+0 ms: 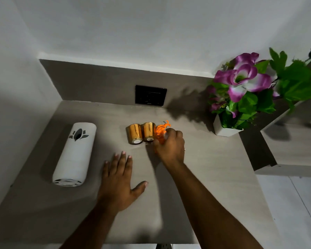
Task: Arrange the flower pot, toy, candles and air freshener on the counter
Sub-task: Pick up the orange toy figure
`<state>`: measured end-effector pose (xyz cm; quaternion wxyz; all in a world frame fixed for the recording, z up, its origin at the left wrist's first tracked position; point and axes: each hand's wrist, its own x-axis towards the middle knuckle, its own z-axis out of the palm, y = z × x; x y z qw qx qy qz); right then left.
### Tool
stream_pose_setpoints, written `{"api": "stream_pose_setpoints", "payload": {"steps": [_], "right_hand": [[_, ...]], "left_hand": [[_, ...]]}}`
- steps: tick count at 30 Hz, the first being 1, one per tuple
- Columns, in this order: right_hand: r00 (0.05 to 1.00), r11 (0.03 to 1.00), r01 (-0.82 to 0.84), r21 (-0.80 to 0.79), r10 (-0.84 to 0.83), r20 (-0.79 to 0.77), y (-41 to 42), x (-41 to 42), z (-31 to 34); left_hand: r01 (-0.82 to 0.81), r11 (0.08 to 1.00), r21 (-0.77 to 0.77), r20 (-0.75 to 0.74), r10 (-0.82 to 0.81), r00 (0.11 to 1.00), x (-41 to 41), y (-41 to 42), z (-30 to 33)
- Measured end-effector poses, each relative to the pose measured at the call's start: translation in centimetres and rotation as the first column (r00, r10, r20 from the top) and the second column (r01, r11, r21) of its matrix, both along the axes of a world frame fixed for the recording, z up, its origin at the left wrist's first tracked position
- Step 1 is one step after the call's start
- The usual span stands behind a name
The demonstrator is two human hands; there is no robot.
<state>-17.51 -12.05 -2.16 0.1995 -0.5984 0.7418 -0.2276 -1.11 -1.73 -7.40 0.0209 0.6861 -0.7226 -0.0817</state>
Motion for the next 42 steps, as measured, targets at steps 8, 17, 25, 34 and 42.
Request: {"api": "stream_pose_setpoints", "payload": {"steps": [8,17,25,34,42], "right_hand": [[0.94,0.997,-0.062,0.052,0.076,-0.333,0.4,0.0,-1.3],[0.861,0.933,0.339,0.119,-0.358,0.36,-2.3,-5.5,0.1],[0.582,0.914,0.34,0.221,-0.389,0.714,-4.2,-9.6,-0.1],[0.653,0.923,0.302,0.237,-0.381,0.654,-4.7,-11.2,0.3],[0.724,0.931,0.298,0.211,-0.365,0.585,-4.1,-10.4,0.8]], "left_hand": [[-0.004,1.0,0.004,-0.009,0.004,1.0,0.3,-0.2,-0.8],[0.016,1.0,-0.001,-0.02,-0.016,1.0,0.6,-0.2,-1.1],[0.01,1.0,-0.015,-0.005,-0.01,1.0,0.5,-0.2,-1.1],[0.011,1.0,-0.023,-0.014,-0.011,1.0,0.5,-0.4,-1.5],[0.007,1.0,-0.012,-0.011,-0.007,1.0,0.6,-0.5,-1.9]]}}
